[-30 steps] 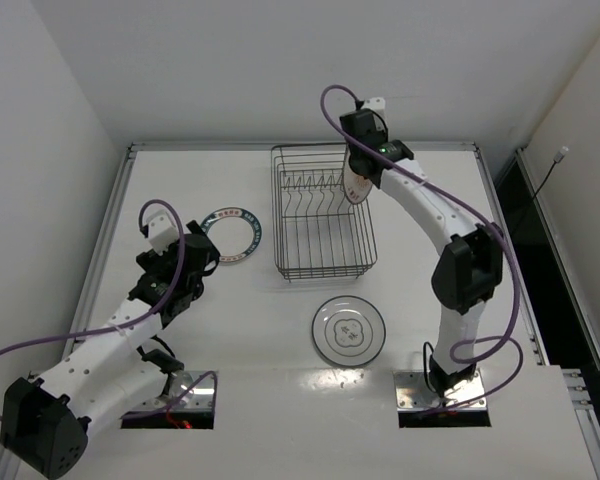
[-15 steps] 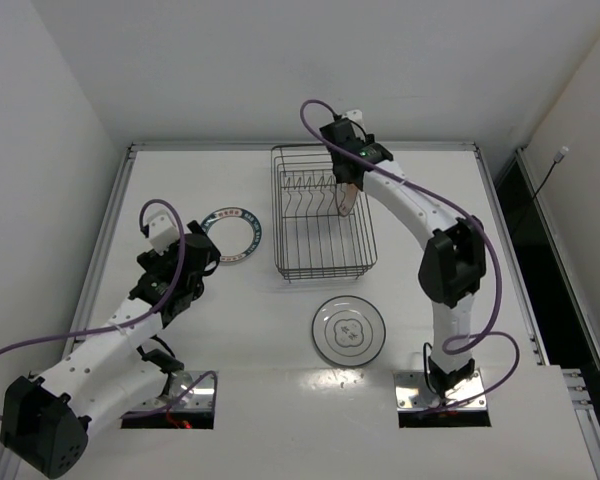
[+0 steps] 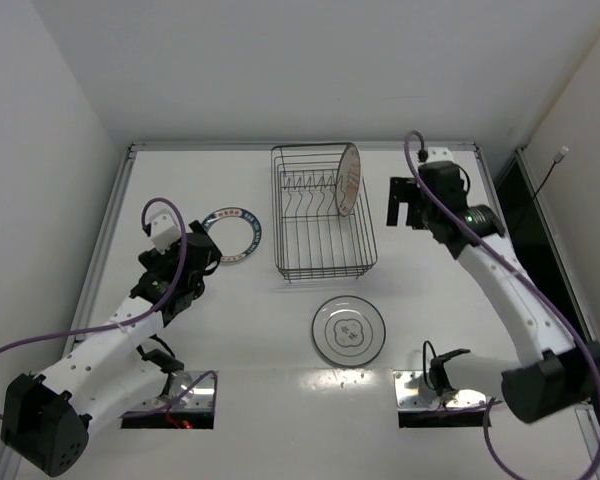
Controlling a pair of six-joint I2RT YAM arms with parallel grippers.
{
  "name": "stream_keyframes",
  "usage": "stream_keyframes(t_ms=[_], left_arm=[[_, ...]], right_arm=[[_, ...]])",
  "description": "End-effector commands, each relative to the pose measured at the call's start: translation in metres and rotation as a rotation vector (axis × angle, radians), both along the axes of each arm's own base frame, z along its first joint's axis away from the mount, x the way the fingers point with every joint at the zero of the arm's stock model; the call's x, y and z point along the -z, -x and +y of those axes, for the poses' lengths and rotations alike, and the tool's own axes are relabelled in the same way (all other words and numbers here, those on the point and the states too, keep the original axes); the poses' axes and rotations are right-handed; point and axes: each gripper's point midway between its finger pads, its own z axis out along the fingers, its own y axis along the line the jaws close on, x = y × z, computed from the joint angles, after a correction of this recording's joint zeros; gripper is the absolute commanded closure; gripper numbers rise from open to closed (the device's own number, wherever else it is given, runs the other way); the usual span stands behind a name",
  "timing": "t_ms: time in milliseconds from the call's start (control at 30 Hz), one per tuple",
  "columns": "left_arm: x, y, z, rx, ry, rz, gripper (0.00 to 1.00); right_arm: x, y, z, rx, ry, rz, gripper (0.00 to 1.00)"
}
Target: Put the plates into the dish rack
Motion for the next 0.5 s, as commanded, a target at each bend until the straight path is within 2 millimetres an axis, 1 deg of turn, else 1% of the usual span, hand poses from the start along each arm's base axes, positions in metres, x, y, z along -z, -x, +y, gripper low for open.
stream_keyframes(t_ms=[0, 33, 67, 100, 133, 167, 200, 233, 267, 300, 367, 400, 433, 467], left_arm=[[-0.019, -0.01, -0.004, 0.019, 0.011, -0.046, 0.0], [-0.018, -0.01, -0.007, 0.041, 0.015, -0.037, 0.0], [-0.016, -0.01, -0.008, 0.042, 0.011, -0.029, 0.0], [-0.016, -0.012, -0.01, 0.054, 0.009, -0.023, 0.0], [-0.016, -0.012, -0.01, 0.054, 0.009, -0.023, 0.0], [-0.014, -0.012, -0.01, 0.054, 0.005, -0.013, 0.0], [-0.014, -0.012, -0.01, 0.054, 0.005, -0.013, 0.0], [-0.015, -0.014, -0.011, 0.054, 0.005, -0.013, 0.0], [-0.015, -0.014, -0.011, 0.054, 0.005, -0.013, 0.0], [-0.015, -0.014, -0.011, 0.054, 0.005, -0.013, 0.0], [-0.014, -0.013, -0.01, 0.054, 0.001, -0.004, 0.0], [-0.014, -0.013, -0.01, 0.054, 0.001, -0.004, 0.0], [-0.017, -0.014, -0.011, 0.058, -0.003, -0.009, 0.0], [-0.017, -0.014, -0.011, 0.058, -0.003, -0.009, 0.0]], right_arm=[[0.012, 0.028, -0.002, 0.036, -0.1, -0.004, 0.0], [0.027, 0.038, -0.005, 0.012, -0.079, 0.02, 0.0], [0.024, 0.049, -0.005, 0.001, -0.091, 0.012, 0.01], [0.034, 0.057, -0.006, 0.005, -0.105, 0.043, 0.04], [0.038, 0.061, -0.005, -0.009, -0.128, 0.071, 0.04], [0.051, 0.075, 0.008, -0.069, -0.173, 0.145, 0.02], [0.069, 0.083, 0.011, -0.073, -0.199, 0.22, 0.01], [0.08, 0.092, 0.022, -0.118, -0.257, 0.283, 0.01], [0.09, 0.098, 0.027, -0.138, -0.29, 0.329, 0.01], [0.108, 0.111, 0.034, -0.162, -0.356, 0.411, 0.01], [0.121, 0.125, 0.04, -0.181, -0.418, 0.471, 0.01], [0.132, 0.136, 0.043, -0.189, -0.471, 0.514, 0.01], [0.134, 0.139, 0.045, -0.196, -0.495, 0.516, 0.01], [0.145, 0.149, 0.045, -0.192, -0.518, 0.552, 0.01]])
